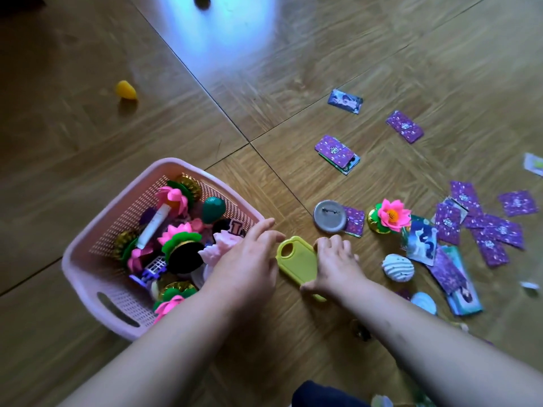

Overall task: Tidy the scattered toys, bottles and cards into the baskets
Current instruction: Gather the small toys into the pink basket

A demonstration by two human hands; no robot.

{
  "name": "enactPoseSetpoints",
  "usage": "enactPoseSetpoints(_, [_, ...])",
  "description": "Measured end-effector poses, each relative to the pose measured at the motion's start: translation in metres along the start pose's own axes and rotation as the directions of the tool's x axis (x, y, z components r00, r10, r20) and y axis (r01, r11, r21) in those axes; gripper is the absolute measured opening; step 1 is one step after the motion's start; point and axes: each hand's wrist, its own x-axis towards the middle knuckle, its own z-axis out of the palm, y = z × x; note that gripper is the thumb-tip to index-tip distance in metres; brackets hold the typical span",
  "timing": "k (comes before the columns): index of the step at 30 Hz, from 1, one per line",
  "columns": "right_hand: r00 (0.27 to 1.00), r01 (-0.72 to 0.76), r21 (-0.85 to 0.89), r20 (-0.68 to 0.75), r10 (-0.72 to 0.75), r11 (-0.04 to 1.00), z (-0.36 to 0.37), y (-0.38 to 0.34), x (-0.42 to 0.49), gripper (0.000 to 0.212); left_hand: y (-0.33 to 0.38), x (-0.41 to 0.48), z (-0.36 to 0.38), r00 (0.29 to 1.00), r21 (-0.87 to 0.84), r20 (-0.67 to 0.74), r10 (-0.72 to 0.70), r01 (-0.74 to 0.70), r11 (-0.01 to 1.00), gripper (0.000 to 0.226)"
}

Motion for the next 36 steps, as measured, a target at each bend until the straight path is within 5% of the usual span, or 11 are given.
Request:
enactPoseSetpoints(4, [0.999,0.045,-0.086,-0.008,-0.046,0.995,-0.002,-0.005,0.003,0.096,-0.002,-0.001,-0.004,1.0,-0.018,-0.007,0.007,-0.007,1.0,0.038])
enactPoseSetpoints(7, [0.993,0.083,-0.156,-0.075,-0.096,0.984,-0.001,-0.006,0.002,0.093,-0.003,-0.001,-0.01,0.985,-0.058,-0.173,-0.023,0.013,0.998,0.027])
enactPoseSetpoints(11, [0.965,0.027,0.217,-0.259,0.031,0.976,-0.026,-0.005,0.001,0.087,-0.019,0.002,-0.027,0.909,-0.13,-0.4,-0.117,0.071,0.989,0.026])
enactPoseSetpoints(13, [0.932,0.133,0.445,-0.359,0.041,0.886,-0.048,-0.013,-0.004,0.081,-0.031,0.003,-0.041,0.842,-0.156,-0.51,-0.175,0.11,0.982,0.028])
enactPoseSetpoints(17, [0.876,0.475,0.477,-0.338,-0.344,0.74,-0.079,-0.067,-0.029,0.078,-0.06,-0.004,-0.07,0.678,-0.269,-0.647,-0.348,0.223,0.937,0.032])
enactPoseSetpoints(19, [0.84,0.537,0.431,-0.354,-0.411,0.725,-0.079,-0.082,-0.024,0.071,-0.067,-0.007,-0.079,0.64,-0.304,-0.663,-0.39,0.245,0.92,0.034])
enactPoseSetpoints(21, [0.86,0.472,0.355,-0.386,-0.334,0.807,-0.071,-0.075,0.001,0.06,-0.068,-0.009,-0.078,0.669,-0.274,-0.646,-0.367,0.246,0.93,0.035])
enactPoseSetpoints(25, [0.974,0.015,0.028,-0.228,-0.008,1.0,-0.048,-0.017,0.053,0.064,-0.053,-0.013,-0.056,0.784,-0.162,-0.575,-0.235,0.172,0.972,0.034])
enactPoseSetpoints(29, [0.968,0.042,-0.057,-0.245,-0.055,0.997,-0.039,0.017,0.06,0.075,-0.037,-0.008,-0.03,0.852,-0.051,-0.517,-0.08,0.063,0.997,0.029])
enactPoseSetpoints(33, [0.914,0.231,0.195,-0.379,-0.144,0.953,-0.044,0.031,0.05,0.041,-0.017,-0.004,-0.011,0.898,0.053,-0.424,0.114,-0.101,0.993,0.029])
enactPoseSetpoints(36, [0.843,0.234,0.485,-0.532,0.072,0.843,-0.056,0.06,0.035,0.027,-0.005,0.002,0.002,0.916,0.134,-0.295,0.271,-0.241,0.961,0.031])
